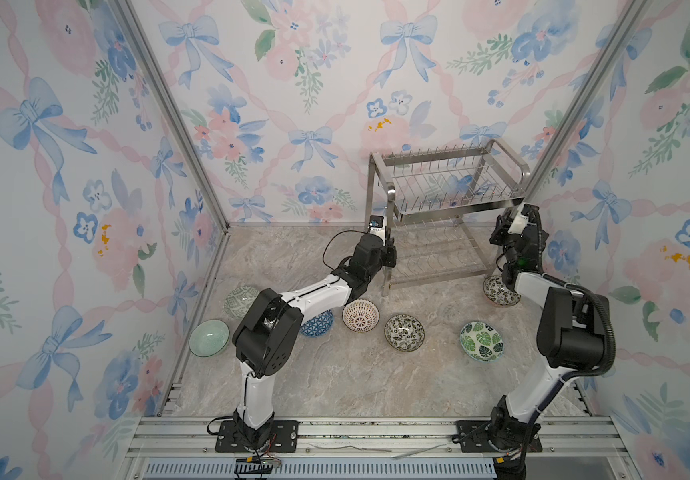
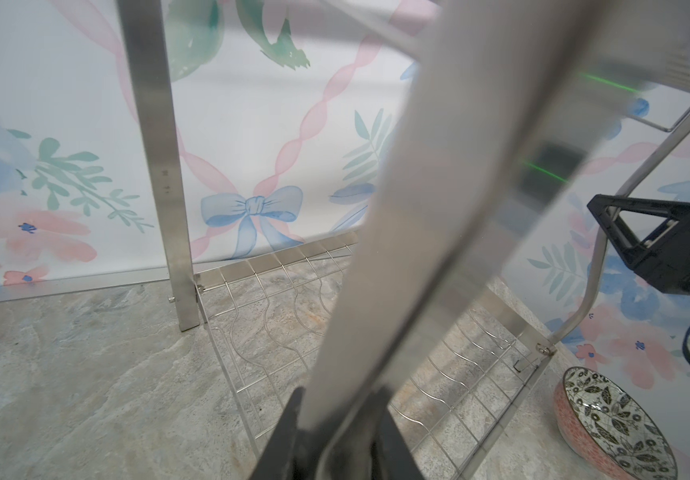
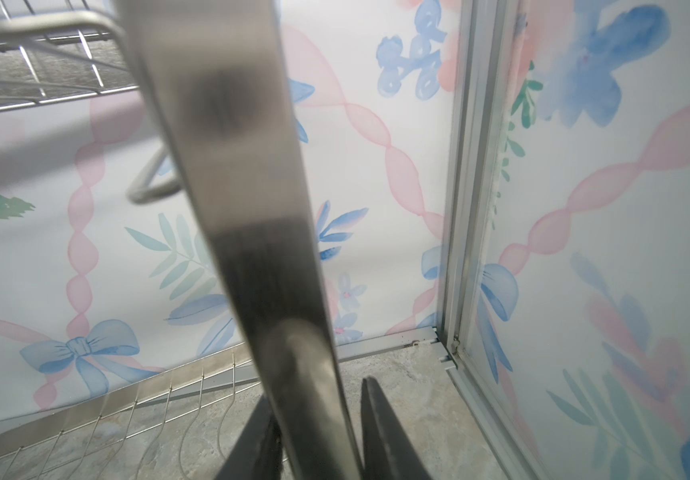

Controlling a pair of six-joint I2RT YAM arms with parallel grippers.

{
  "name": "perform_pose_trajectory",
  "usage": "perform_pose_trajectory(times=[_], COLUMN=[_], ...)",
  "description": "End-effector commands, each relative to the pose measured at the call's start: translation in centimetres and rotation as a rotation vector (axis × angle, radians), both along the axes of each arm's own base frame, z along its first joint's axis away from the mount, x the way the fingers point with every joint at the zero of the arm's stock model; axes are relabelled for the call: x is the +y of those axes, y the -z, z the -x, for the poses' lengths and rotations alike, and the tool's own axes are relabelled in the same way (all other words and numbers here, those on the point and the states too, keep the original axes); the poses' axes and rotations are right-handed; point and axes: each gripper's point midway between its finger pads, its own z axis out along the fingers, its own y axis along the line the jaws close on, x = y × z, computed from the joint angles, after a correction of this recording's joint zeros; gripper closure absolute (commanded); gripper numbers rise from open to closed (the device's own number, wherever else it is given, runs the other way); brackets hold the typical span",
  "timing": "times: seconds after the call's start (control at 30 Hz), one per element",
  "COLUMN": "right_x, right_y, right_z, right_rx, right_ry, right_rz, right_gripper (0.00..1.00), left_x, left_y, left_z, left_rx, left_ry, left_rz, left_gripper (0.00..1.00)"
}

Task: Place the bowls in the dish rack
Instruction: 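Close the left gripper on one rack leg while the right gripper grips another, then drag the steel rack with both grippers toward the robot's center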

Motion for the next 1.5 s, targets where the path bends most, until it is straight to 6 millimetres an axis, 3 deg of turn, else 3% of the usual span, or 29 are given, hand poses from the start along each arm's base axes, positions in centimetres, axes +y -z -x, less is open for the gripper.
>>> perform_pose_trajectory(times=[0.0,0.17,0.53,0.87,1.0,1.03,1.1,1.47], right_x=[0.2,0.6,2.3,4.6,6.0,6.4,7.3,11.9], right_y=[-0.9,-1.9,-4.8,-6.1,-5.2,-6.3,-6.5,-5.7], right_z=[0.5,0.9,2.9,4.1,4.3,5.0,5.5,7.6], right_rx=[-0.064,-0.091,-0.159,-0.185,-0.167,-0.189,-0.196,-0.164], right_ry=[-0.003,-0.005,-0.004,-0.028,-0.041,-0.043,-0.052,-0.098], right_rz=[-0.047,-0.035,-0.009,0.020,0.029,0.035,0.039,0.060], right_gripper=[0.79,0.91,1.00,1.00,1.00,1.00,1.00,1.00], left_x=[2.4,3.1,4.5,6.7,7.8,8.1,8.6,13.9], left_y=[-2.3,-2.4,-2.8,-3.5,-3.6,-3.7,-3.8,-3.8], left_z=[0.0,0.2,-0.1,0.0,-0.1,0.0,0.1,0.5], left_rx=[-0.054,-0.056,-0.062,-0.073,-0.073,-0.073,-0.076,-0.063], left_ry=[-0.054,-0.077,-0.109,-0.153,-0.170,-0.173,-0.181,-0.262], left_rz=[-0.037,-0.043,-0.046,-0.051,-0.050,-0.051,-0.055,-0.046], left_gripper=[0.76,0.75,0.76,0.76,0.76,0.76,0.76,0.75])
